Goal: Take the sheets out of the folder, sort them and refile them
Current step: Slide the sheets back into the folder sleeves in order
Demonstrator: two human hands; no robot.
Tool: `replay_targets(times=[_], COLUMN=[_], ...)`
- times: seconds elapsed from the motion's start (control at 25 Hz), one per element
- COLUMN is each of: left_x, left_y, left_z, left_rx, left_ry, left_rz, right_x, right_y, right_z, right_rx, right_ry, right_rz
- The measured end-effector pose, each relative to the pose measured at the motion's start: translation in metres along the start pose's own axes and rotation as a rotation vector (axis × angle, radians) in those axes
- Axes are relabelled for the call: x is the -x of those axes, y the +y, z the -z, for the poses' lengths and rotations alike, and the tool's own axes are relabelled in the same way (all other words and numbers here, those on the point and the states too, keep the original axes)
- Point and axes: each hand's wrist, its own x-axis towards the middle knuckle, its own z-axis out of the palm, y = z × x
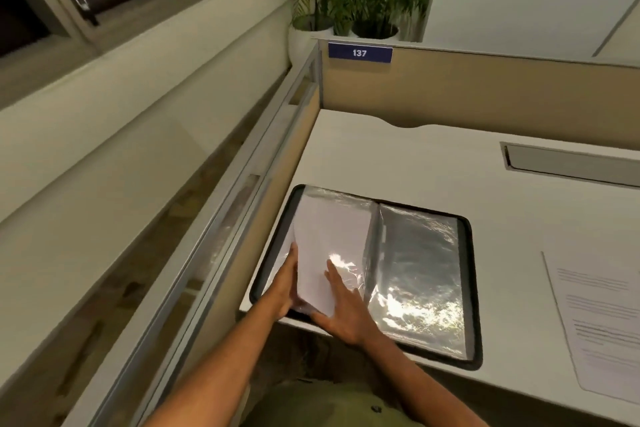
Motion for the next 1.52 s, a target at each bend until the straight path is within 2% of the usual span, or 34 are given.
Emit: replay_targets(times=[0.16,0.36,0.52,0.72,0.84,0.92,1.08,1.36,1.52], left_x=[-0.009,-0.027,-0.021,-0.007,-0.004,-0.006,-0.022,-0.046,-0.059], left_y=[-0.004,-0.016,-0.015,-0.020,-0.022,-0.023,-0.035,-0.051,-0.070], left_z=[0.022,0.046,0.052,0.040,0.033,0.023,-0.023,-0.149,-0.226], left_rx=[0.020,-0.242,-0.505,-0.961,-1.239,-1.367,-1.317,-1.400,-1.437], left_ry=[0.149,0.439,0.506,0.649,0.698,0.587,0.262,-0.041,-0.150], left_rz=[0.004,-0.038,-0.120,-0.284,-0.402,-0.469,-0.579,-0.720,-0.763], right_x=[-0.005,-0.009,-0.002,0.005,0.011,0.019,0.044,0.120,0.155], right_y=[0.009,0.019,0.032,0.058,0.061,0.068,0.114,0.184,0.228], right_z=[-0.004,-0.002,-0.001,-0.001,0.014,0.029,0.061,0.121,0.149], right_rx=[0.150,0.339,0.226,0.272,0.215,0.180,0.088,0.029,-0.005], right_ry=[0.018,-0.015,0.071,0.134,0.212,0.296,0.461,0.681,0.748], right_rz=[0.040,0.105,0.096,0.107,0.058,-0.014,-0.221,-0.449,-0.550])
